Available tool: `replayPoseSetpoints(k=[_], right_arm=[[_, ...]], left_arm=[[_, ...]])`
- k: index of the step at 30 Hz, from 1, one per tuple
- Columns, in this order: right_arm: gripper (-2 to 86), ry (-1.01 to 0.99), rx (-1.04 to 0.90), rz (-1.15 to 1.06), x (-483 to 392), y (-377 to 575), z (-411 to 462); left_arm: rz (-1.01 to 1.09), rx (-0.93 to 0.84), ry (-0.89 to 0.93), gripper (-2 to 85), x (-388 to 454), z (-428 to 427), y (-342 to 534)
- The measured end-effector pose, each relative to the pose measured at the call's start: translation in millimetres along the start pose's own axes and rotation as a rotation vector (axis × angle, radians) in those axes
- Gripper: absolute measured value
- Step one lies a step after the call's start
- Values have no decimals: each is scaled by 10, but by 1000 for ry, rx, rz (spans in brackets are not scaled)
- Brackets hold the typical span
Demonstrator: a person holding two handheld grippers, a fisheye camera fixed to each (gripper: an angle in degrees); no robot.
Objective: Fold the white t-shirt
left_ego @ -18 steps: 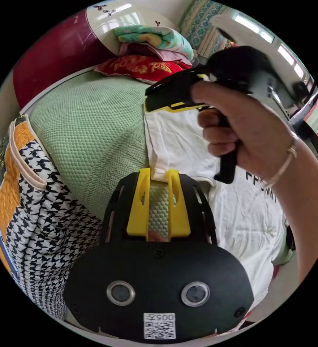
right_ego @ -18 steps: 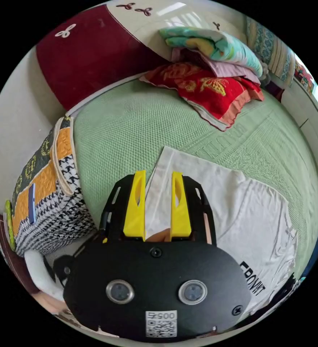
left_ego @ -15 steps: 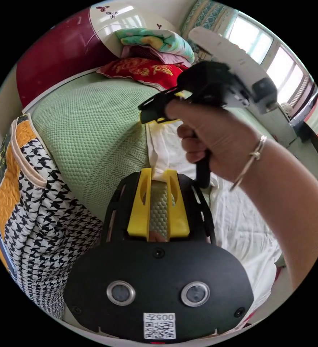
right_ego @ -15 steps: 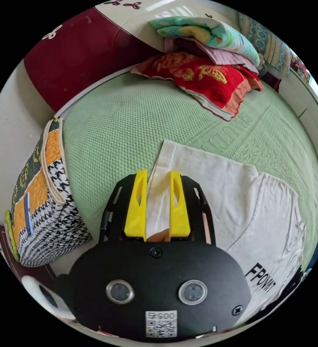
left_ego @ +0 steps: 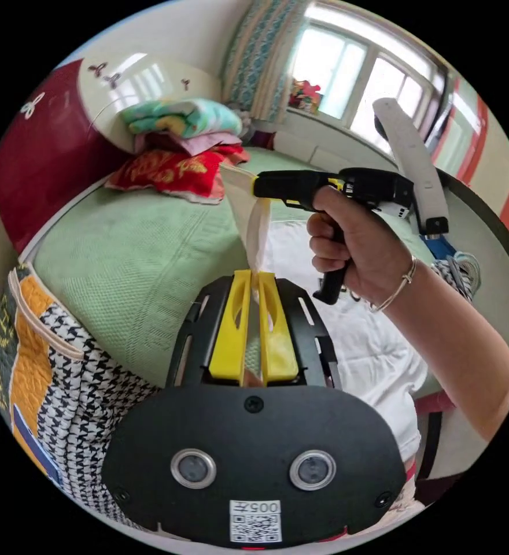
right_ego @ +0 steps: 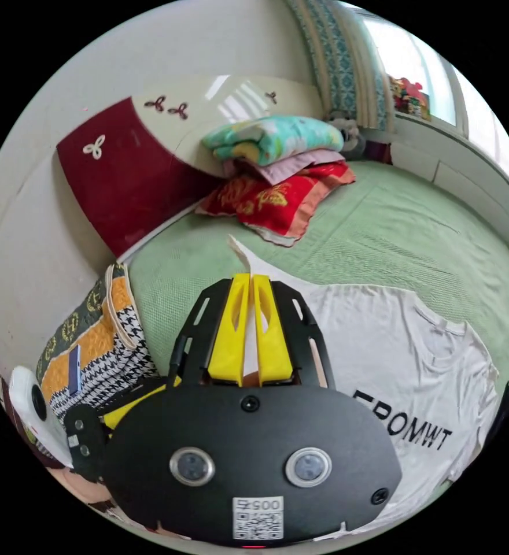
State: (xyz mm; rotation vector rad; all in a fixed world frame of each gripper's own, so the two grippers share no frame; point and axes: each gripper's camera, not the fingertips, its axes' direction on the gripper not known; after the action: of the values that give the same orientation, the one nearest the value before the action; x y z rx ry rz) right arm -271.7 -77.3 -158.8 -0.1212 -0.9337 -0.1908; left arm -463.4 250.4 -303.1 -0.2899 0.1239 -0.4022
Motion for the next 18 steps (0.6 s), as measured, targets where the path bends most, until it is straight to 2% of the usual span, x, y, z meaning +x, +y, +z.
replayPoseSetpoints(k=[3,8,11,15,18], right_arm=[[-15,82,22,123,614,332,-326],[20,140,-217,330,1553,1141,-326],[40,124,-196,371,1729,1444,-463],[61,129,-182,296,1679,1485,-548],[76,171,-146,134,1448,1364,-563]], left_arm=[[35,-62,8,37,339,132,138],[54,-213,-17,40,636,487,379],[59,-233,-35,44,709,589,406],[63,-234,-102,51,776,743,292],[57,-233,-110,51,802,894,187]])
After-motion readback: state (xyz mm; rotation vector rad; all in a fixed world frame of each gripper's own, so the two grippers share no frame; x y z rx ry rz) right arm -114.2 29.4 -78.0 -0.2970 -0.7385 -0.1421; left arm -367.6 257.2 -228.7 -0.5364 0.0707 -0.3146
